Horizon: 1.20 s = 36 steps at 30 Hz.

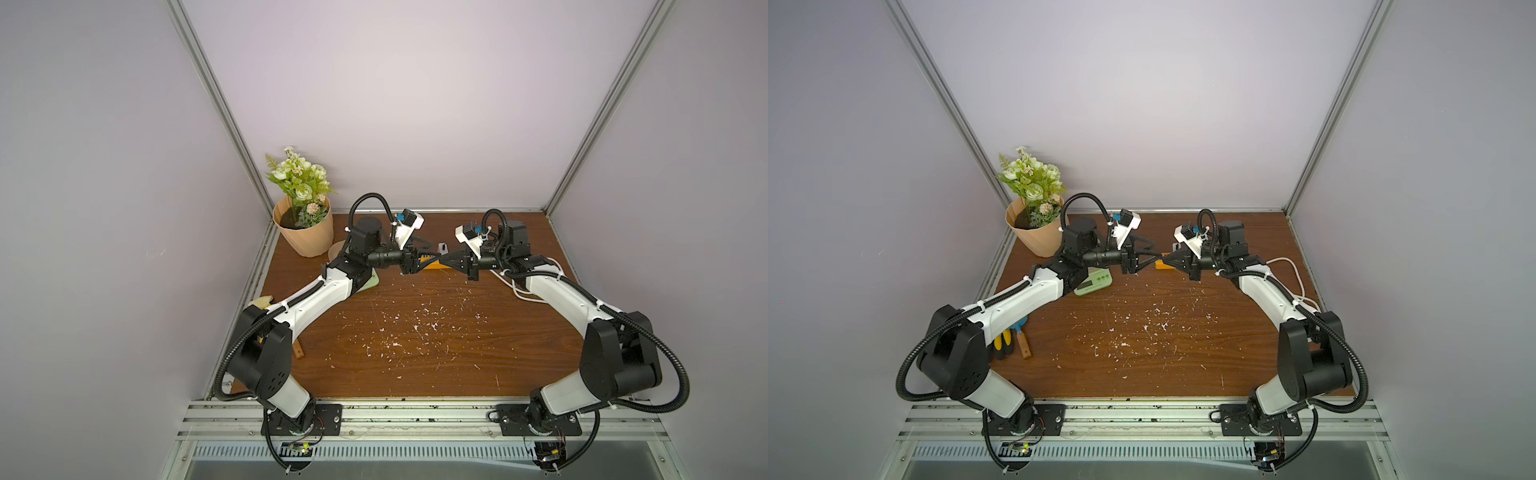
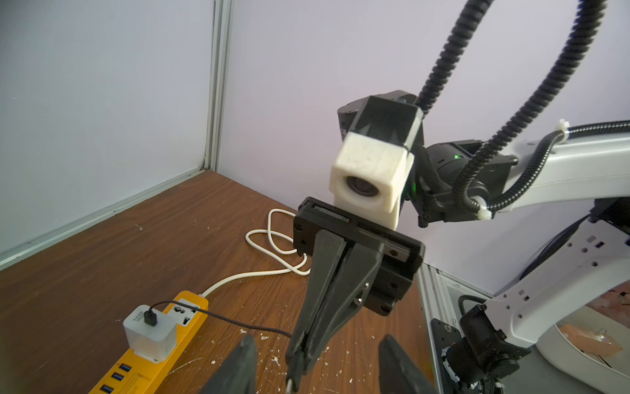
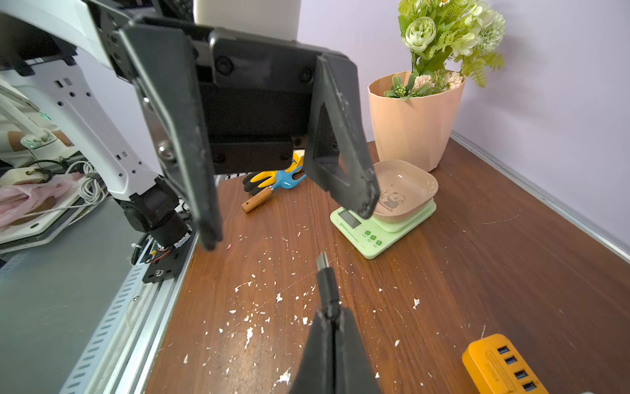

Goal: Charge the electronic scale
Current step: Pick up the charging cable from the center of the board.

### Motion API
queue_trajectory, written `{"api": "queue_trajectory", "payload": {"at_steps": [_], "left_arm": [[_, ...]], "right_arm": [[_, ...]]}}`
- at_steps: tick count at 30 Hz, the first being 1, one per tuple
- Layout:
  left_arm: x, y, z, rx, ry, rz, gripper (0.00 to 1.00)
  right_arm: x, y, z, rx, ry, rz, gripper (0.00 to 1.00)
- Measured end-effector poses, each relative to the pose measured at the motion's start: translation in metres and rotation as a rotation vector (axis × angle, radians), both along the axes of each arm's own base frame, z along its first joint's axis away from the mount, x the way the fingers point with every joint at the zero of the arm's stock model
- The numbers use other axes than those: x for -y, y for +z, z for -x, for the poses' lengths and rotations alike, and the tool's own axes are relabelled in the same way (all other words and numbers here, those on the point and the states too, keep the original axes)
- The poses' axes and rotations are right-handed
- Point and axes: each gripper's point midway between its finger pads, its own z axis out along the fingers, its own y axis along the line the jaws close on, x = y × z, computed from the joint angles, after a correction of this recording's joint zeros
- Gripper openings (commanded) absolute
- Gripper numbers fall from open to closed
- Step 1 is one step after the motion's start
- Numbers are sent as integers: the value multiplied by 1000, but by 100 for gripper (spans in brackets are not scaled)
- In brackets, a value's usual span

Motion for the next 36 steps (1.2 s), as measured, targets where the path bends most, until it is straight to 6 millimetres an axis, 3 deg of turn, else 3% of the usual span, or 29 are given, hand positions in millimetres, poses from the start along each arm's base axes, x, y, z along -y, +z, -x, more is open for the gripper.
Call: {"api": "queue_trajectory", "payload": {"at_steps": [5, 13, 25, 31, 36], "left_arm": [[4, -4, -4, -5, -21, -58, 44], [7, -39, -5, -90, -56, -133, 41], [8, -42, 1, -96, -92, -144, 7], [10, -42, 2, -94, -99, -143, 6], [10, -40, 0, -82, -87, -136, 5]], "right_arm": [[1, -4, 2, -4, 5, 14, 0], [1, -6, 4, -5, 9, 21, 0], [2, -2, 6, 11, 6, 22, 0], [3, -2, 6, 13, 3, 26, 26], [10, 10, 5, 72, -73, 52, 31]]}}
